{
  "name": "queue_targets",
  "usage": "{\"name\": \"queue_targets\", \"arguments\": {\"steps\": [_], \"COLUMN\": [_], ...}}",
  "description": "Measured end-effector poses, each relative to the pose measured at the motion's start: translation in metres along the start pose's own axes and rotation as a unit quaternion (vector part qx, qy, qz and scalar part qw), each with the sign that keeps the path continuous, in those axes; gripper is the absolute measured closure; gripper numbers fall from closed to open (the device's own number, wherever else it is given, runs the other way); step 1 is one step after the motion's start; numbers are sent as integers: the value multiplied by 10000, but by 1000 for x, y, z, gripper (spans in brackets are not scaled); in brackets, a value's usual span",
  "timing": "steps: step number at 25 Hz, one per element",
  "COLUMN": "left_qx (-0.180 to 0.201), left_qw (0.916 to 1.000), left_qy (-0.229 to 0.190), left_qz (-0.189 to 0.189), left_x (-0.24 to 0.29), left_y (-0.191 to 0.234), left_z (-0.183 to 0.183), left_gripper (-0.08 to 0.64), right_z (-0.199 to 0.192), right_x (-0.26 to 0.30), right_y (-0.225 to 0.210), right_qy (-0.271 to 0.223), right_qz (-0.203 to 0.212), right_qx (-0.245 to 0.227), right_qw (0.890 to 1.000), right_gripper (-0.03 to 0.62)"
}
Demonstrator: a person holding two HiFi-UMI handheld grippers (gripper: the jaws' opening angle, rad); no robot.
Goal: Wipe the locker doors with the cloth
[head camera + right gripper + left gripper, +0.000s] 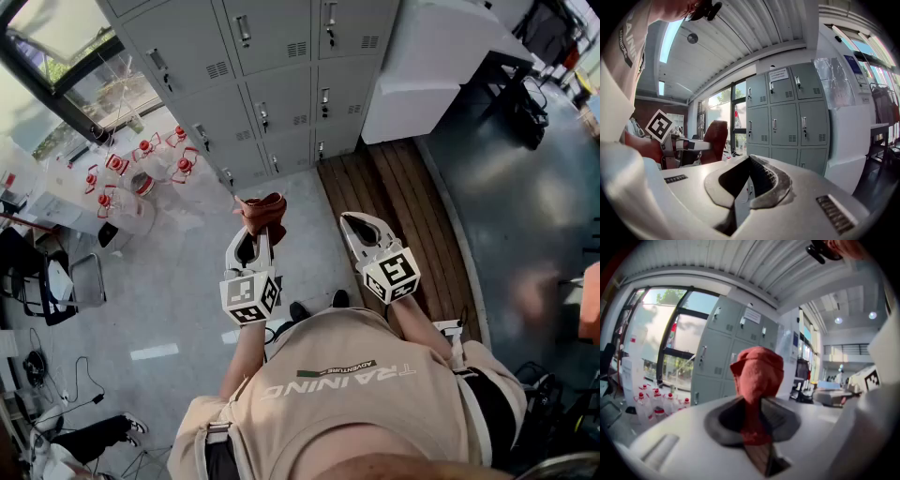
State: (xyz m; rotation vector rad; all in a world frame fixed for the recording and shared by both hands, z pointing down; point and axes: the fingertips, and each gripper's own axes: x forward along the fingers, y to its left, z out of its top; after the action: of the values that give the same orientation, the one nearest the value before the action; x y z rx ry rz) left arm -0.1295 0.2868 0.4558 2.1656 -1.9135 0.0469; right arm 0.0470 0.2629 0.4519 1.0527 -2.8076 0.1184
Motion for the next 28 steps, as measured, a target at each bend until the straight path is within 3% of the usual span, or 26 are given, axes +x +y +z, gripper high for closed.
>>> {"name": "queue_targets", "arguments": {"steps": [12, 17, 22, 28], "left_qx": [117, 43, -129, -227], "left_qw": [9995, 9994, 9992, 9992], "left_qy": [-73, -10, 278, 317], "left_qz": [-276, -345, -261, -85], "left_x": [15, 13, 16, 43], "left_y": [31, 50, 67, 82], "left_z": [20, 9, -15, -12], "left_gripper": [477, 477, 479, 478], "right_z": [7, 0, -14, 2], "right_x": [39, 52, 65, 101], "right_y": [9, 19, 27, 9], "right_qy": [-52, 21, 200, 58], "right_qz": [-225, -337, -312, -60], "right_qx": [148, 266, 449, 309], "right_qw": [9996, 9991, 9983, 9995], "right_gripper": [578, 578, 578, 578]}}
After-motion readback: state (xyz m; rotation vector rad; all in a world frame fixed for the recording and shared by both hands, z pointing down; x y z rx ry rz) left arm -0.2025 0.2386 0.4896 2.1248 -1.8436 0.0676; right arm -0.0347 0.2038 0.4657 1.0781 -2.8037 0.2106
